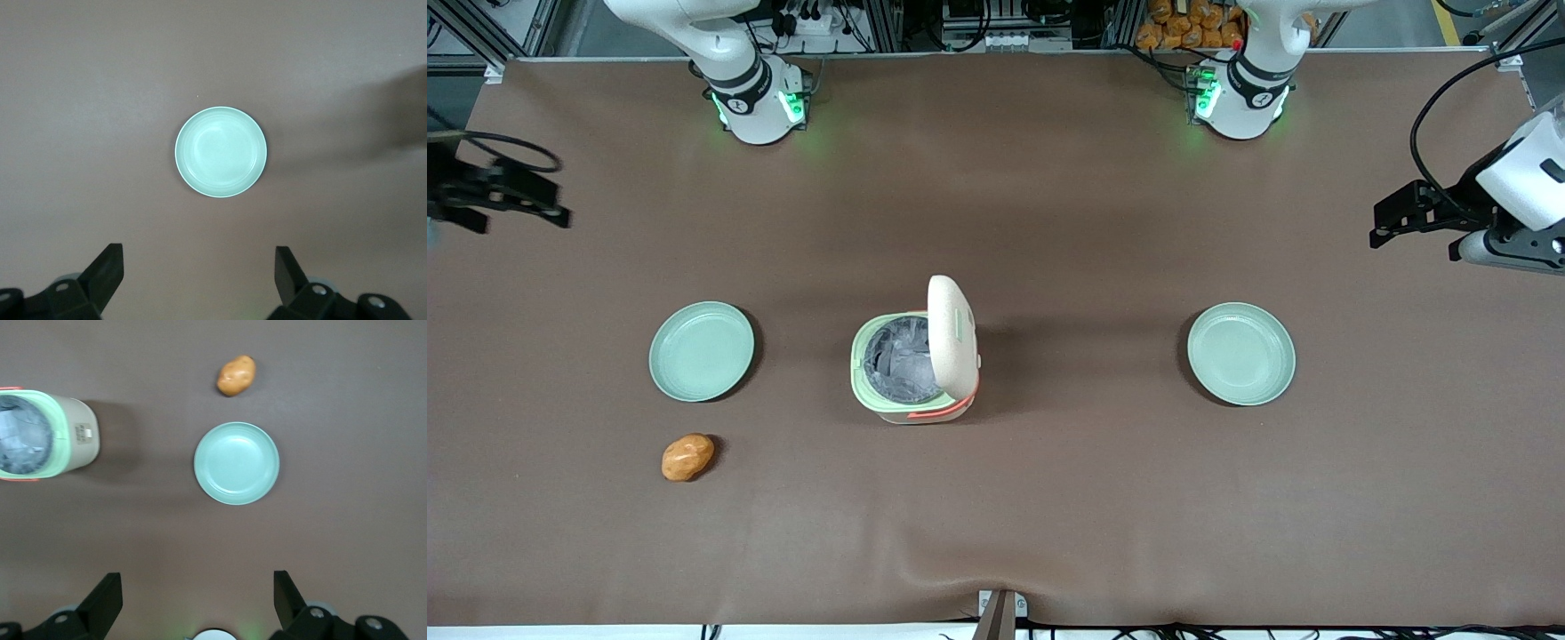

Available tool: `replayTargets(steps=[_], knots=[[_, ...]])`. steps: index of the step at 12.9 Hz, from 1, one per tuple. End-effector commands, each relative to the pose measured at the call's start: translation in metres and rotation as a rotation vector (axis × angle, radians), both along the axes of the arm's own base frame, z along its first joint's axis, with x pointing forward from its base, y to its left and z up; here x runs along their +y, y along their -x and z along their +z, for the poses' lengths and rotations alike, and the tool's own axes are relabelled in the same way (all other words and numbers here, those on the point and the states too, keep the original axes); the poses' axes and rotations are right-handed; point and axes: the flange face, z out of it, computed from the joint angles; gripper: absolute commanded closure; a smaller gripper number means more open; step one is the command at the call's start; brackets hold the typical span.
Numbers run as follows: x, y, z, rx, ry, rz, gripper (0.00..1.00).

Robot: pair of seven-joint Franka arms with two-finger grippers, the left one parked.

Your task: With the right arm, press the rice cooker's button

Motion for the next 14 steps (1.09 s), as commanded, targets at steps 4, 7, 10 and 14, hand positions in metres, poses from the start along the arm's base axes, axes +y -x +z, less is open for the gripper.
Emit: replayTargets(steps=[4, 7, 10, 14], knots=[[-0.013, 0.053, -0.012, -0.024, 0.023, 0.012, 0.0], [-0.012, 0.061, -0.019, -0.013, 0.021, 0.017, 0.0], [-0.011, 0.064, -0.022, -0.012, 0.019, 0.023, 0.0], [-0.013, 0.06, -0.015, -0.027, 0.026, 0.031, 0.0]])
